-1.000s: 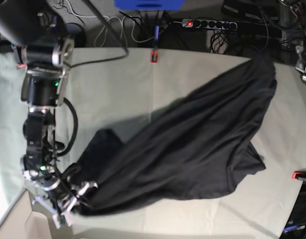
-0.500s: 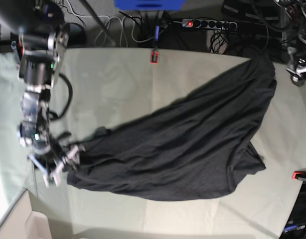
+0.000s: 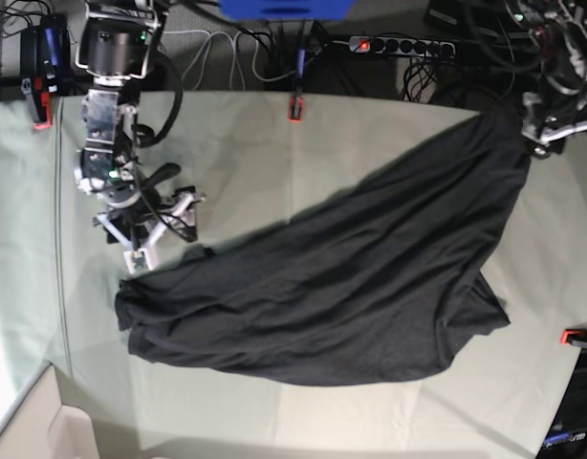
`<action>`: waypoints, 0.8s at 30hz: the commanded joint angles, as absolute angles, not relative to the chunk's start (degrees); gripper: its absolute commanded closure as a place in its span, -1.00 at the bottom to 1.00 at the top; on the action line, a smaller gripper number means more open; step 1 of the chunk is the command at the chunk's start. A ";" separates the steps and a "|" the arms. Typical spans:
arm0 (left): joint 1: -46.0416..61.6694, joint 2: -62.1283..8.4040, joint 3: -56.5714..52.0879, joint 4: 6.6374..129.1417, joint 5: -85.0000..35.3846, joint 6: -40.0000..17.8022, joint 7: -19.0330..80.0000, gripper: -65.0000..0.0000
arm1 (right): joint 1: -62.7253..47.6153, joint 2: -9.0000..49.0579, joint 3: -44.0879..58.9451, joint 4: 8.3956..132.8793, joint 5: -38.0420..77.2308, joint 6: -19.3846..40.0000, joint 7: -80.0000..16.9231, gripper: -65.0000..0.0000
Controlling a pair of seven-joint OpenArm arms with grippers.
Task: Layout the t-shirt on the table in an organized manner, then fold the t-shirt properly
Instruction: 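Grasp two shirt corners with both grippers and stretch them apart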
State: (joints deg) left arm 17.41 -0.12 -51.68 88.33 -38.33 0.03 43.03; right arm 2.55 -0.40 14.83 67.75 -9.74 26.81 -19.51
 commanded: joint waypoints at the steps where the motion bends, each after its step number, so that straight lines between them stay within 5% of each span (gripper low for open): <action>1: 17.27 -0.92 -51.21 88.66 -38.81 -0.13 42.24 -0.27 | 3.38 -0.40 14.73 67.91 -9.10 26.77 -18.77 -0.48; 18: 15.34 -2.15 -48.66 83.82 -38.81 -0.13 42.24 -0.26 | 9.80 -2.33 14.73 59.91 -9.10 26.86 -18.68 -0.41; 21: 15.34 -2.15 -48.75 83.82 -38.81 -0.13 42.24 -0.26 | 9.36 -2.51 14.64 59.82 -9.01 27.12 -18.68 -0.08; 24: 15.34 -2.15 -48.75 83.82 -38.81 -0.13 42.24 -0.26 | 8.48 -2.95 14.11 59.82 -9.01 27.12 -18.68 0.52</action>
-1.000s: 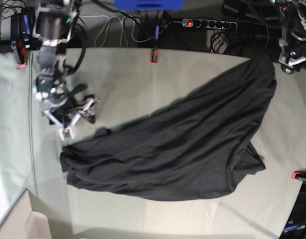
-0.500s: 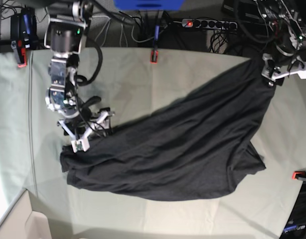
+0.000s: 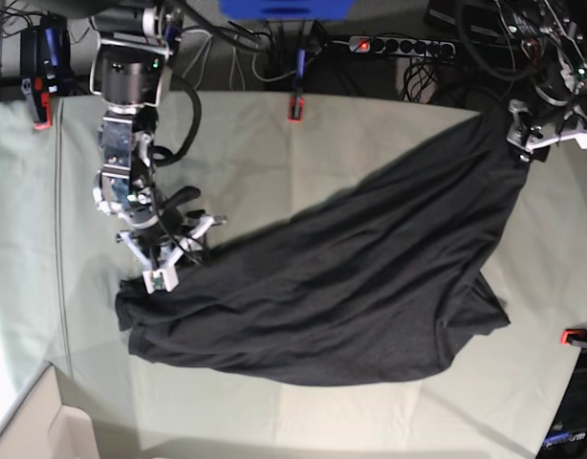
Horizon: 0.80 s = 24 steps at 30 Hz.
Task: Layout the t-shirt on the table in an organized manner, then fold the t-shirt properly
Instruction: 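Grasp two shirt corners with both grippers and stretch them apart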
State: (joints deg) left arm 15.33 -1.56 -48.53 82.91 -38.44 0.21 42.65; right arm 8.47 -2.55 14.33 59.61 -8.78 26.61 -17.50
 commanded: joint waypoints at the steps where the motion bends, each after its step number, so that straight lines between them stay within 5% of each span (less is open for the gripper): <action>1: 15.34 -2.15 -48.75 83.82 -38.81 -0.13 42.24 -0.26 | 8.13 -2.95 13.93 59.82 -9.01 27.12 -18.68 0.75; 3: 15.34 -2.15 -48.66 83.82 -38.81 -0.13 42.24 -0.26 | 7.78 -2.86 14.02 59.91 -9.01 27.12 -18.68 1.00; 24: 14.81 -1.98 -48.57 84.00 -38.81 -0.13 42.68 -0.27 | -19.91 -1.98 20.88 103.87 -8.92 27.12 -18.86 1.00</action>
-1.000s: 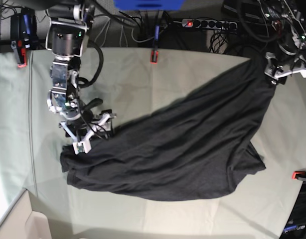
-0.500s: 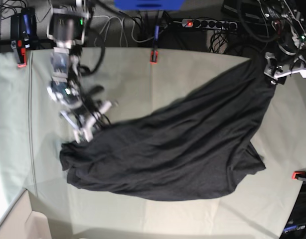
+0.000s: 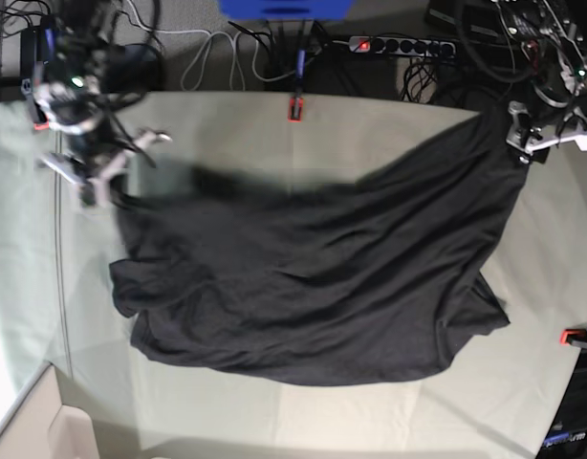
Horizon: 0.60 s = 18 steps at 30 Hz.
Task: Layout the t-shirt on the table in an organized manner, then fold the t-shirt properly
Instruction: 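Grasp two shirt corners with both grippers and stretch them apart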
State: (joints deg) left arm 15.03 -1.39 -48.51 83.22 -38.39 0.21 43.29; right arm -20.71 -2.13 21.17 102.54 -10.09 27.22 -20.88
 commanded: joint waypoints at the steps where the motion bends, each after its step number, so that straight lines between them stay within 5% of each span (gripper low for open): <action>1: 14.81 -1.98 -48.57 83.91 -38.81 -0.22 42.68 -0.27 | -20.44 -1.98 21.93 104.22 -8.48 27.12 -18.95 1.00; 12: 15.52 -1.98 -43.47 84.18 -38.81 -0.22 42.77 -0.24 | -24.48 -1.80 27.91 104.22 -2.77 27.12 -19.03 1.00; 14: 16.31 -2.07 -43.47 84.53 -38.81 -0.22 42.77 0.00 | -25.10 -1.89 27.82 104.22 -2.68 27.12 -18.95 1.00; 18: 16.75 -2.24 -43.82 84.62 -38.90 -0.22 42.68 0.82 | -25.27 -1.89 28.18 104.22 -2.68 27.12 -18.95 1.00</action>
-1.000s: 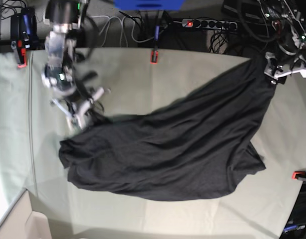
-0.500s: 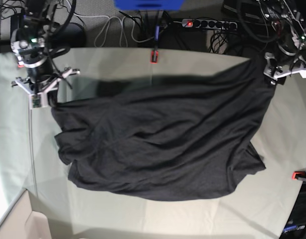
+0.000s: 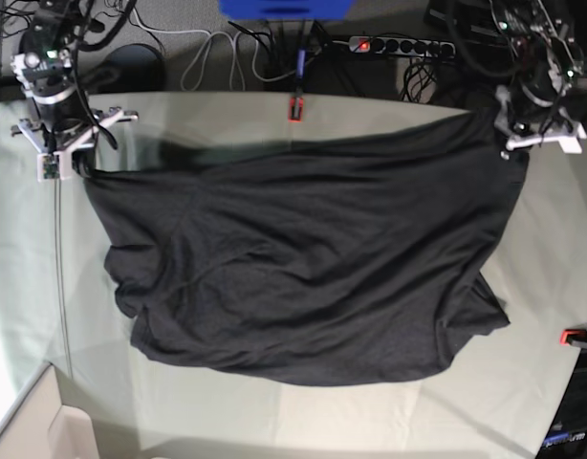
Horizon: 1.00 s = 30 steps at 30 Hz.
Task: Layout the t-shirt on the table in an organized manner, then fold the t-shirt properly
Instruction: 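Grasp two shirt corners with both grippers and stretch them apart, then lift the t-shirt with both grippers and flip it over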
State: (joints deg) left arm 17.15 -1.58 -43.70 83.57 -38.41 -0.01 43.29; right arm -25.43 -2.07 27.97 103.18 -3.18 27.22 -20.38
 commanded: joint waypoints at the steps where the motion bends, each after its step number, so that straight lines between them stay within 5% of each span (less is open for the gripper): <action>1: 16.84 -2.77 -43.82 84.62 -38.90 -0.22 42.77 1.00 | -25.27 -1.89 28.18 104.22 -2.68 27.12 -18.95 1.00; 14: 20.62 -4.18 -43.82 102.37 -39.08 -0.22 44.88 1.00 | -26.07 -1.80 28.18 104.48 -2.77 27.12 -18.86 1.00; 21: 13.14 -9.01 -43.56 105.89 -38.90 0.13 45.23 1.00 | -25.19 -1.01 27.82 109.41 -2.77 27.30 -18.77 1.00; 30: 5.14 -14.02 -43.56 98.95 -38.81 0.22 45.23 1.00 | -26.42 -2.24 27.82 113.19 -2.77 39.69 -19.12 1.00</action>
